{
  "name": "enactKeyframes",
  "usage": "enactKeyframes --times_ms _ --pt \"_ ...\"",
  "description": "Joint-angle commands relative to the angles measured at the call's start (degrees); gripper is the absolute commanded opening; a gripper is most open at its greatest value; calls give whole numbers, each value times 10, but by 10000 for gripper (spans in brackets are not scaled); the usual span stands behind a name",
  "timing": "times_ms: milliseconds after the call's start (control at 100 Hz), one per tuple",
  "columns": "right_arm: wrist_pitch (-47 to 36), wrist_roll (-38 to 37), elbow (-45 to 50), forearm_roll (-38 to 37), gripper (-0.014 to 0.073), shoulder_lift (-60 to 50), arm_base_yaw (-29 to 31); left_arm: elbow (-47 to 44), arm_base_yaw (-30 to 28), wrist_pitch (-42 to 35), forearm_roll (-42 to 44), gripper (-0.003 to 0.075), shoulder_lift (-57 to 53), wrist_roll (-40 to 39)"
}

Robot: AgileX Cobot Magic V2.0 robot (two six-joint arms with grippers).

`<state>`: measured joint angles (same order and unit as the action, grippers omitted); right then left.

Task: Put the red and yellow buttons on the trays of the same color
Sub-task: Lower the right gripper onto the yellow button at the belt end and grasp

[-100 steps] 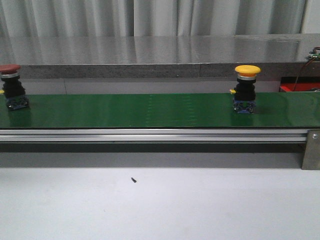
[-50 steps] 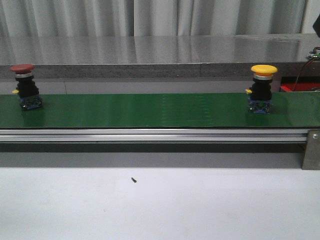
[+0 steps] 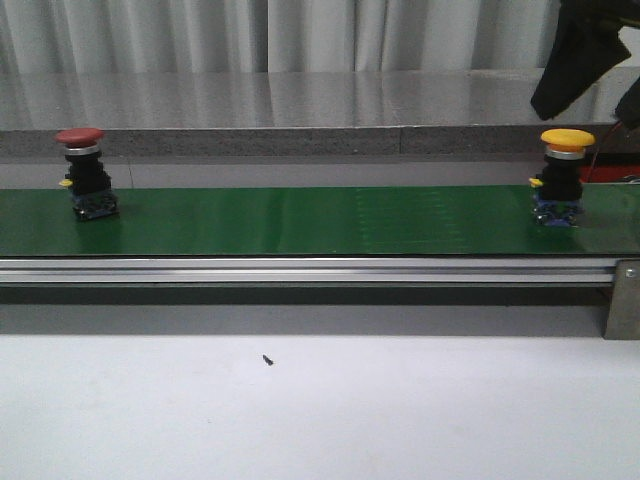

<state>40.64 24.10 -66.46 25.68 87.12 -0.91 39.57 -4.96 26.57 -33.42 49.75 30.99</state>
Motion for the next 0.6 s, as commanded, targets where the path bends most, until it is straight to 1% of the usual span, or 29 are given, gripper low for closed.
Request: enactKeyframes --times_ms 0,180,230,300,350,370,420,470,520,590 --pt "-40 5 -27 -5 632 6 0 15 2 -40 -19 -20 -10 1" --pt "-54 5 -41 -27 631 56 0 15 2 -37 -19 -20 -10 1" --pt "-54 5 -45 -32 608 67 1 15 2 -35 -19 -20 -10 1" --pt "-55 3 -48 -33 520 80 3 15 2 -33 -19 -20 -10 1" --pt "-54 2 -49 -34 411 83 3 15 2 -32 -19 -20 -10 1" --pt "-51 1 -49 -34 380 84 3 15 2 -32 -19 -20 -10 1" --pt "-42 -1 -50 -34 255 83 3 15 2 -32 -19 -20 -10 1" --pt "-30 -2 -52 -34 171 81 3 15 2 -30 -19 -20 -10 1" --pt "-14 -2 -58 -34 133 79 3 15 2 -30 -19 -20 -10 1" --pt "2 -2 -62 -34 132 69 3 15 2 -29 -19 -20 -10 1"
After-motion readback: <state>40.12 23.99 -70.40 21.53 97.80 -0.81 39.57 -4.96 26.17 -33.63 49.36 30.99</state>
